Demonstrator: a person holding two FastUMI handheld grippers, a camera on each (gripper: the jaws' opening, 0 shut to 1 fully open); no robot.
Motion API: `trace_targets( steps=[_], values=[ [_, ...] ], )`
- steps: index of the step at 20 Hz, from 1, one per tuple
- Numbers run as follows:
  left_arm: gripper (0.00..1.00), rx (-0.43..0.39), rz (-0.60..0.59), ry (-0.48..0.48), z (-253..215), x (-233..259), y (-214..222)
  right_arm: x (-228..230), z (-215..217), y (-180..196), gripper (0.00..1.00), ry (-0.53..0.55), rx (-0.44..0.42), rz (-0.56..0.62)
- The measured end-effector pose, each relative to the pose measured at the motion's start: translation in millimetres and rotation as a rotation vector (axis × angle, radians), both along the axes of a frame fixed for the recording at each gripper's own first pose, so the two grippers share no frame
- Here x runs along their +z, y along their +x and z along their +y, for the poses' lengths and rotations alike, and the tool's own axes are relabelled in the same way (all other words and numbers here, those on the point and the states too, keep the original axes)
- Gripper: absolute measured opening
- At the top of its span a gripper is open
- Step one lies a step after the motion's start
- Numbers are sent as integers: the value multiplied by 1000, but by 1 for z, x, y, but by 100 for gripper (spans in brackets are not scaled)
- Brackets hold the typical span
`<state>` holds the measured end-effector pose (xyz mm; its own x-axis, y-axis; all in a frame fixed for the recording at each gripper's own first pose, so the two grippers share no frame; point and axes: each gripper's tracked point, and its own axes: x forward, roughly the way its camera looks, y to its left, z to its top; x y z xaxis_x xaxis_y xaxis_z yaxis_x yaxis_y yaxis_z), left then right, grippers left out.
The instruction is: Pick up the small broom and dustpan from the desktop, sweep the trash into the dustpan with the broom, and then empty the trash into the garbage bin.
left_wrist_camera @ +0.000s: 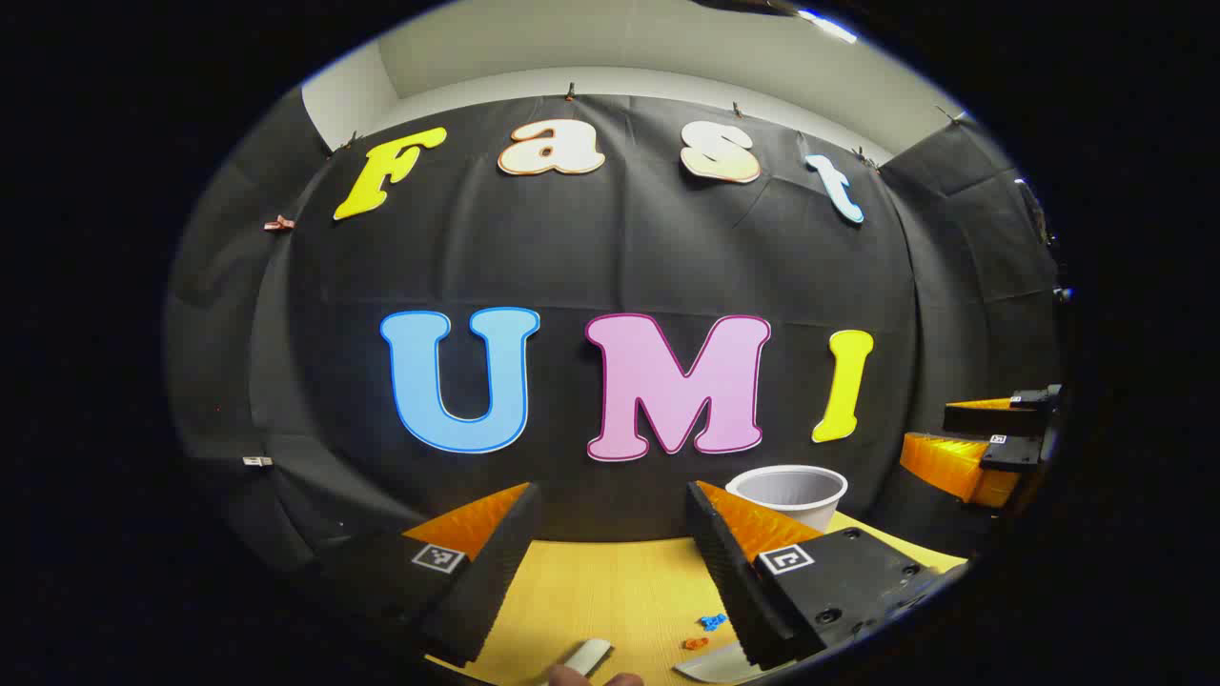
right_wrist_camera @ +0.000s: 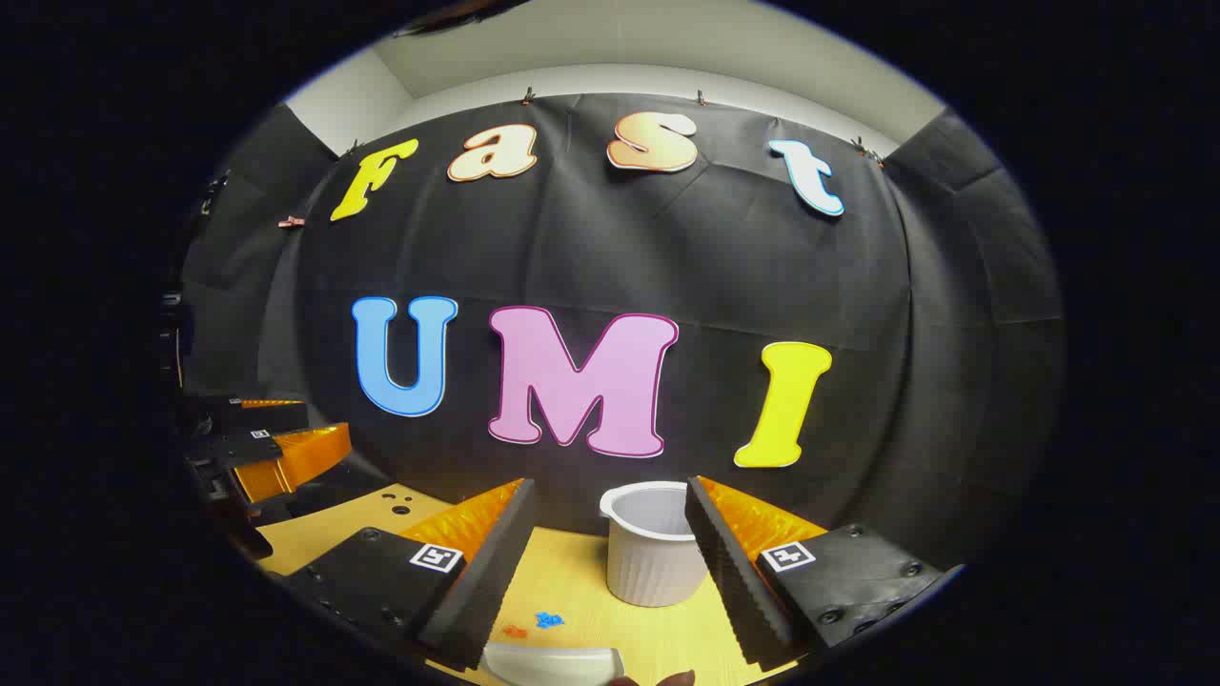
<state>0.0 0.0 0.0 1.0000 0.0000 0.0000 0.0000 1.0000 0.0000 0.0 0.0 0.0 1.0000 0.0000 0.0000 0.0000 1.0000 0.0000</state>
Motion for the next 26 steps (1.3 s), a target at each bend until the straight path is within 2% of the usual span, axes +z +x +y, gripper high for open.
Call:
trace_targets(
  steps=[15, 18, 26],
  values=[
    [96, 27, 35, -10, 6, -20, -5, -10, 0, -1, 97, -20, 42, 34],
    [96, 27, 27, 11, 13, -22, -6, -48, 4, -16, 97, -25, 80, 175],
    [96, 31, 81, 9, 35, -56, -14, -190, 32, -101, 98, -49, 169, 641]
  ],
)
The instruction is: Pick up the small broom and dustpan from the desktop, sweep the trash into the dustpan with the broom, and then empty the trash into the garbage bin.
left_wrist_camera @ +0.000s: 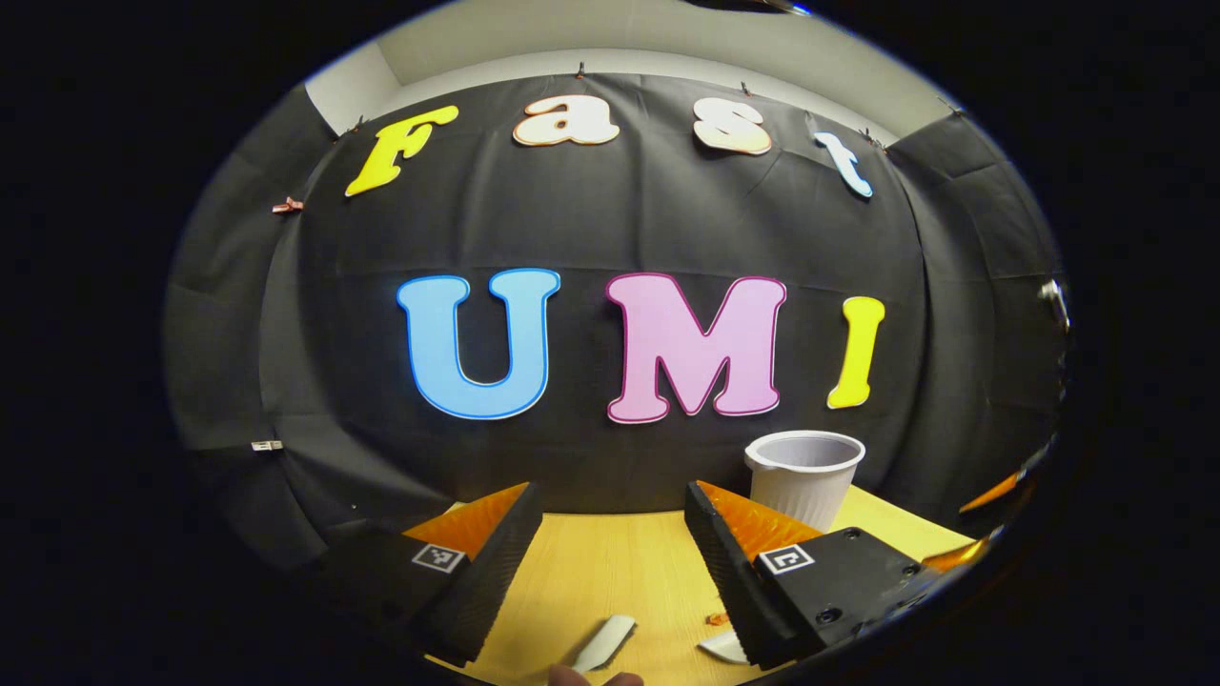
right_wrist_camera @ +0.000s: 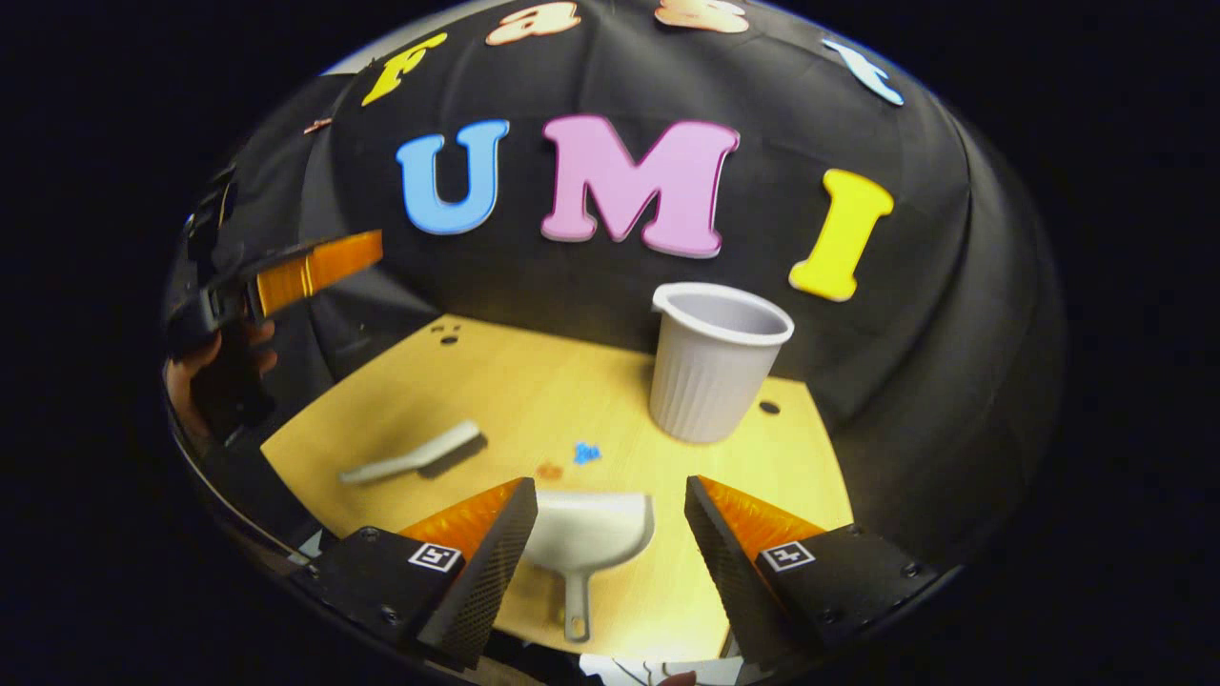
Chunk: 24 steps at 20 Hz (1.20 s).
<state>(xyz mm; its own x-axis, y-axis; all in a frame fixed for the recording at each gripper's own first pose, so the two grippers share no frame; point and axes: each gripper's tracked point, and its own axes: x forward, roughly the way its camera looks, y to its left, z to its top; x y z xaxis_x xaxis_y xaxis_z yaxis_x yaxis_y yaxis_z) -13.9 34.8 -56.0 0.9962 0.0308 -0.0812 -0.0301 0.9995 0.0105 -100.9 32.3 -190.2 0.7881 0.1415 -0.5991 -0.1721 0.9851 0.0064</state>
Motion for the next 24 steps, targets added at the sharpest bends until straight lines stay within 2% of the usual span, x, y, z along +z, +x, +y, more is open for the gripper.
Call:
trace_targets(
  steps=[4, 11, 15, 21, 23, 24],
  values=[
    [96, 24, 27, -16, 20, -13, -6, -63, 4, -28, 96, -20, -1, 171],
    [96, 54, 41, 3, 39, -21, -20, -170, 9, -47, 96, -20, -25, 437],
    [96, 78, 56, -3, 46, -28, -24, -213, 19, -39, 94, -3, -46, 515],
    [96, 104, 87, 11, 55, -37, -32, -251, 26, -27, 93, -24, -41, 589],
    [96, 109, 93, 12, 57, -39, -34, -251, 27, -23, 90, -10, -43, 596],
    [96, 110, 94, 14, 57, -39, -34, -257, 29, -22, 86, -9, -46, 600]
  ],
)
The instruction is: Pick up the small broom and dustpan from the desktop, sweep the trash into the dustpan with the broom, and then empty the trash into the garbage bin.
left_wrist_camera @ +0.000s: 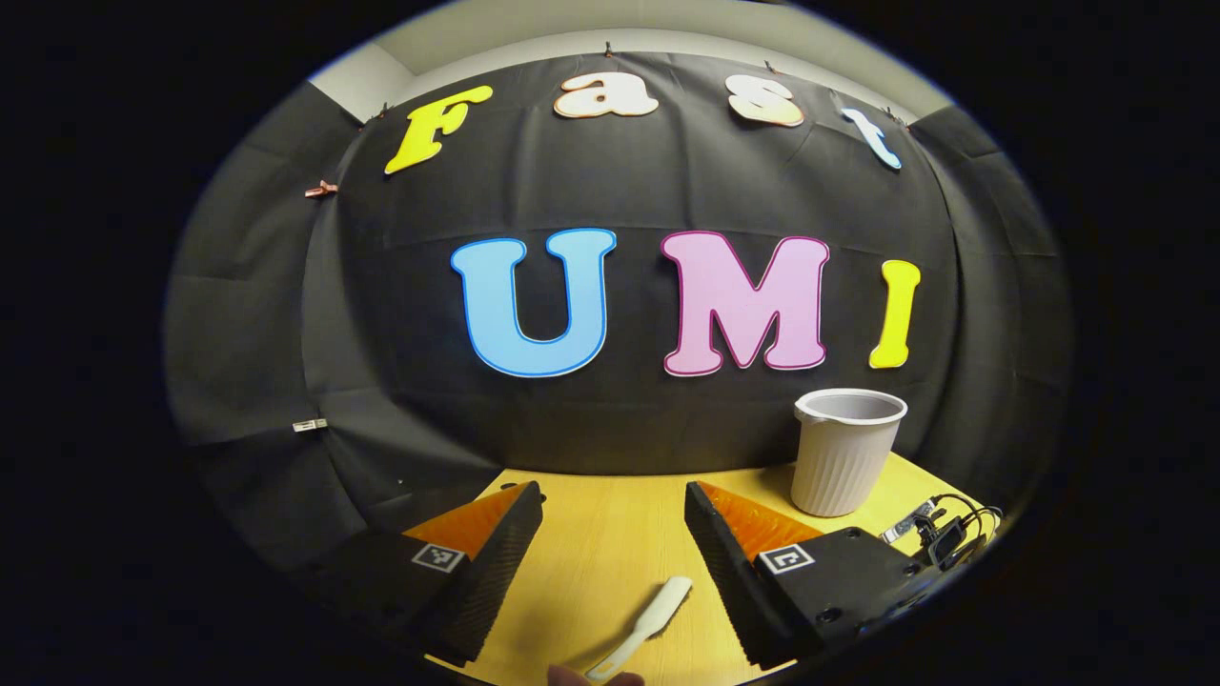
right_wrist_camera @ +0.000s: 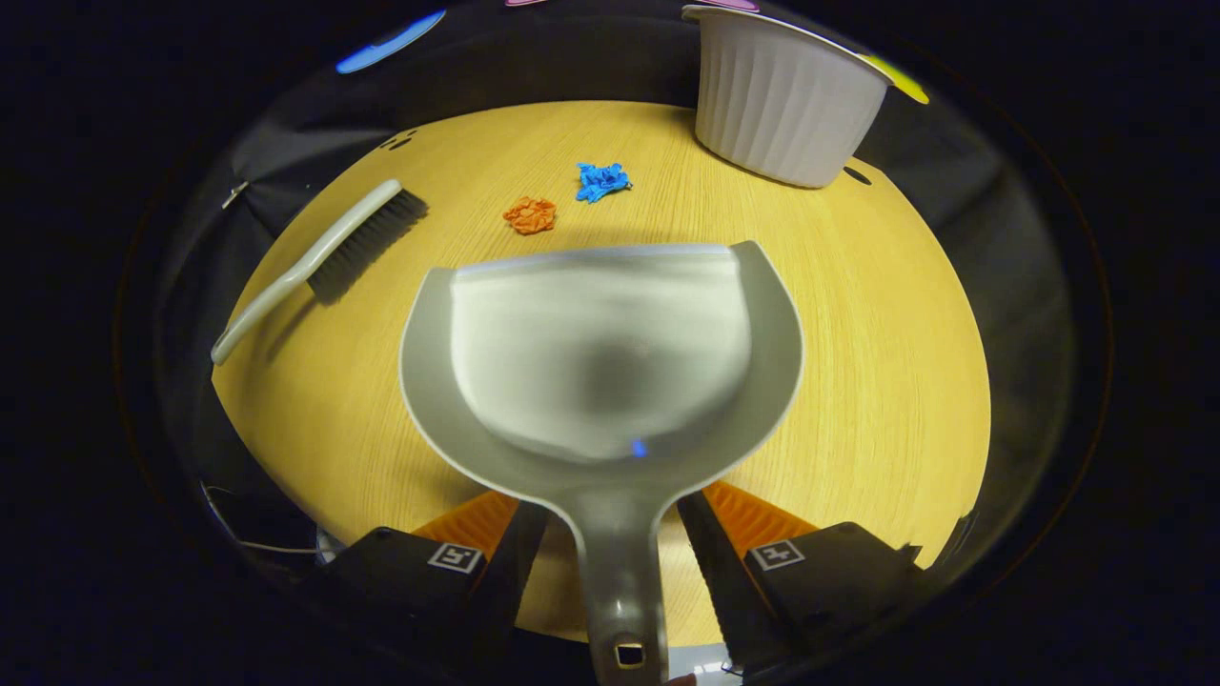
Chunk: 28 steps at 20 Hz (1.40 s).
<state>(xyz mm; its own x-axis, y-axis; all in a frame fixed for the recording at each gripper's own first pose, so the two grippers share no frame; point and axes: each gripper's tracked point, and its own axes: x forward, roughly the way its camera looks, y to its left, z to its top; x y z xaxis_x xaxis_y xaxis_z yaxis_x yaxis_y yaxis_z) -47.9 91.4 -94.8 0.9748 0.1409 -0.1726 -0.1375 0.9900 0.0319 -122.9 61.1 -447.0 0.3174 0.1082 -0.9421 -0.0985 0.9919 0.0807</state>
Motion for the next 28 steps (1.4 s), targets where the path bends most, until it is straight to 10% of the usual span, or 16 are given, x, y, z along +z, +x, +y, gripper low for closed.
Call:
trace_targets(
  steps=[3, 5, 9, 18, 28],
  values=[
    [96, -2, 2, 8, -2, -2, 0, 1, -2, 3, 81, 7, 15, -10],
    [96, -3, 13, 2, -4, -5, 1, 1, -4, 2, 48, 8, -2, 2],
    [96, -3, 34, 0, -7, -13, 3, 2, -2, 3, 38, 26, -10, 5],
    [96, -88, 238, 7, -12, -79, 4, 39, -10, 5, 37, 36, 123, -124],
    [93, -305, 813, -44, -26, -245, -27, 66, -40, -18, 37, 48, 140, -124]
  ],
)
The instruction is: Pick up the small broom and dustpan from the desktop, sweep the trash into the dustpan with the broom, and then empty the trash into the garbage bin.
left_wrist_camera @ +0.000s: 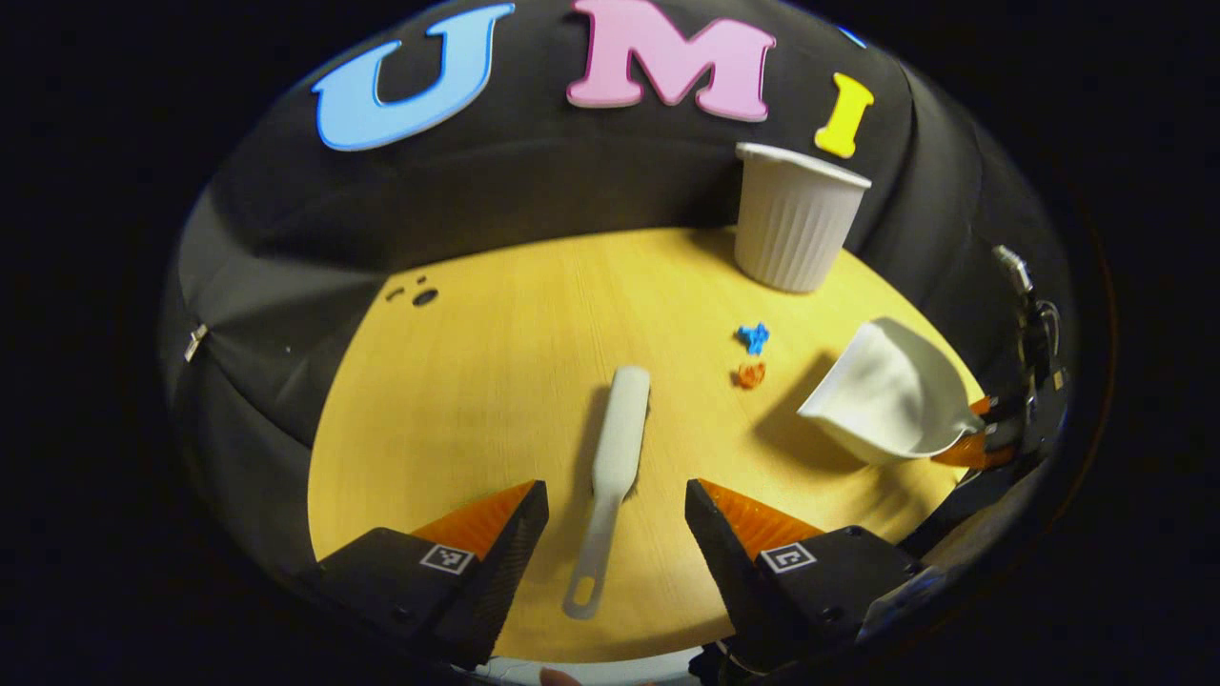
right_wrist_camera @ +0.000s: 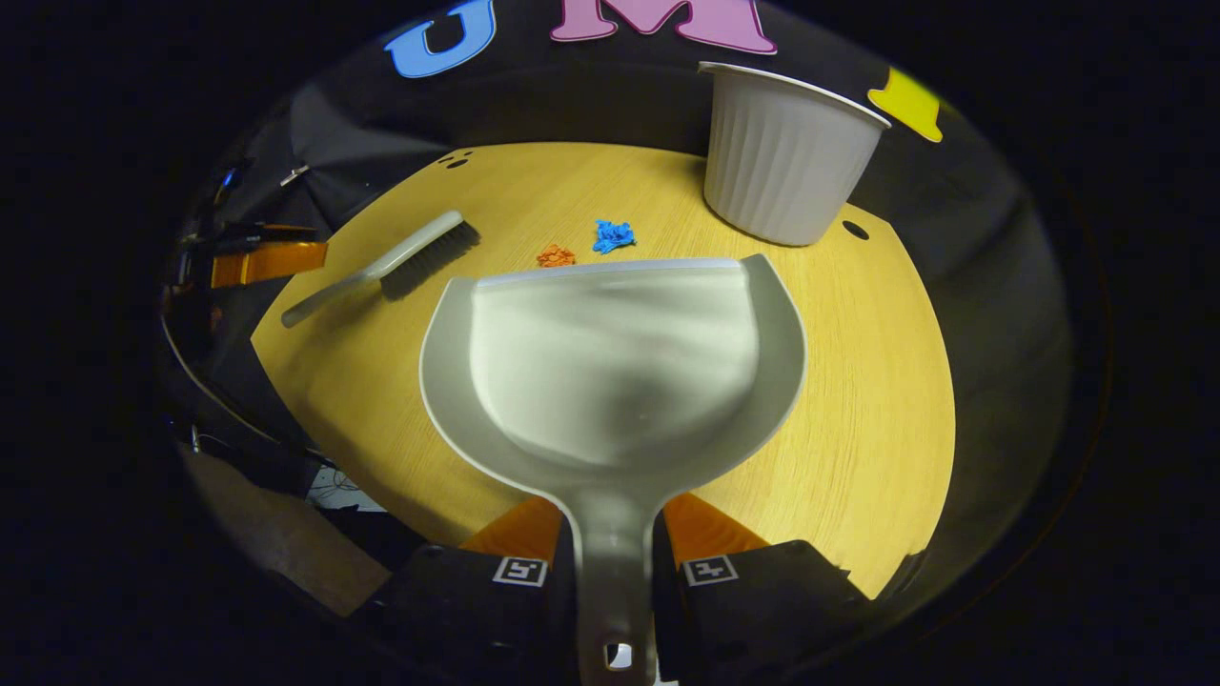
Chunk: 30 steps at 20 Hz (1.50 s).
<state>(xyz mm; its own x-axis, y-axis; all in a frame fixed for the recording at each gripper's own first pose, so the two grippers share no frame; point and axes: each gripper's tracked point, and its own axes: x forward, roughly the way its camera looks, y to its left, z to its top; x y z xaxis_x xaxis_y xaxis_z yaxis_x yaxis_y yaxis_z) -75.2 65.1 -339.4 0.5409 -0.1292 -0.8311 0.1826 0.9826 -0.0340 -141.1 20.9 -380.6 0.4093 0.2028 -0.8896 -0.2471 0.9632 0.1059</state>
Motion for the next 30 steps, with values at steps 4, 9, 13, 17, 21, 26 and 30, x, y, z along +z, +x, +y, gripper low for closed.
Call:
trace_targets(
  steps=[4, 9, 13, 17, 21, 26, 30],
  values=[
    [89, -31, 137, 23, 4, -46, 0, 2, -10, -7, 41, 0, -23, 19],
    [81, -47, 245, 45, 2, -83, 5, 3, -15, -9, 36, -14, -11, 37],
    [65, -68, 275, 56, -2, -97, 9, 7, -16, -7, 33, -11, -4, 45],
    [47, -63, 321, 61, -3, -105, 9, 9, -14, -4, 37, 0, 17, 57],
    [29, -77, 329, 77, -1, -106, 11, 9, -11, 0, 37, -4, 69, 70],
    [25, -122, 217, 156, -9, -85, 47, 13, -21, 8, 36, -80, 206, 184],
    [26, -160, 197, 157, -37, -81, 82, 2, -31, 23, 36, -128, 277, 265]
  ],
)
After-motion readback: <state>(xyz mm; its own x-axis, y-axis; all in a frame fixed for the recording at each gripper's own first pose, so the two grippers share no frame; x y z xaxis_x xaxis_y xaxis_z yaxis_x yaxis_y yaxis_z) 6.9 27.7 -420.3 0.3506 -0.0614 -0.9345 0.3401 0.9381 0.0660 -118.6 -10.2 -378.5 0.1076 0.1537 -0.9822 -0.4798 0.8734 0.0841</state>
